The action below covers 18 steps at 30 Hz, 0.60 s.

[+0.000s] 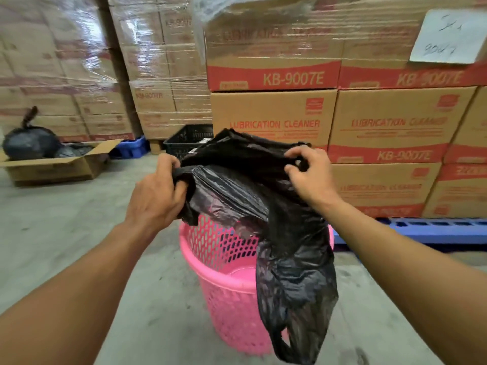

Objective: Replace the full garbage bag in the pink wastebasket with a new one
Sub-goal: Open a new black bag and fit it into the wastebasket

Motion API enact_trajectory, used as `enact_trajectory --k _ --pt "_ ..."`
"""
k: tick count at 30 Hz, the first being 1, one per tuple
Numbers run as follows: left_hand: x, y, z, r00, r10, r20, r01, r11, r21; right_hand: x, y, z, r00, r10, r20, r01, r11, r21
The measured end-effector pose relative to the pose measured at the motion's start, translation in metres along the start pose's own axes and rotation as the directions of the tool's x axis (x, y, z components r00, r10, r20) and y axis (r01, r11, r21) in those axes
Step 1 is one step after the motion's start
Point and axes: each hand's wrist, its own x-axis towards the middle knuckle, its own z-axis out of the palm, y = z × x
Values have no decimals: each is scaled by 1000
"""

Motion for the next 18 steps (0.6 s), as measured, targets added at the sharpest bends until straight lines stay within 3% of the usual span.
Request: enact_trajectory --k 2,4,5,8,9,11,14,15,16,18 --pt "0 10 4 999 37 7 -37 999 0 -9 6 6 961 -51 272 109 973 -203" --pt "3 21 5 994 106 32 -106 994 22 -17 12 14 899 58 434 120 921 -370" --pt "6 26 5 986 159 53 -162 985 52 -16 13 19 856 166 489 43 920 -388" --pt "15 44 0 921 372 116 -380 924 55 -25 26 24 613 414 673 -148 897 -416" --pt "19 48 0 883 447 143 -457 888 46 -27 35 26 568 459 683 -216 884 -415" --pt "24 60 4 832 506 226 -521 854 7 -33 35 24 473 501 725 -194 862 -469" --pt "30 71 21 873 269 407 -286 958 -21 -34 28 25 338 440 832 23 880 -474" --pt "32 69 28 865 160 475 -190 982 15 -31 25 29 333 409 849 33 895 -444" --pt "33 64 36 849 59 525 -115 991 75 -29 24 29 357 400 844 -3 904 -427" --pt "31 48 51 819 -117 561 -4 978 211 -23 17 27 484 384 786 -123 920 -373"
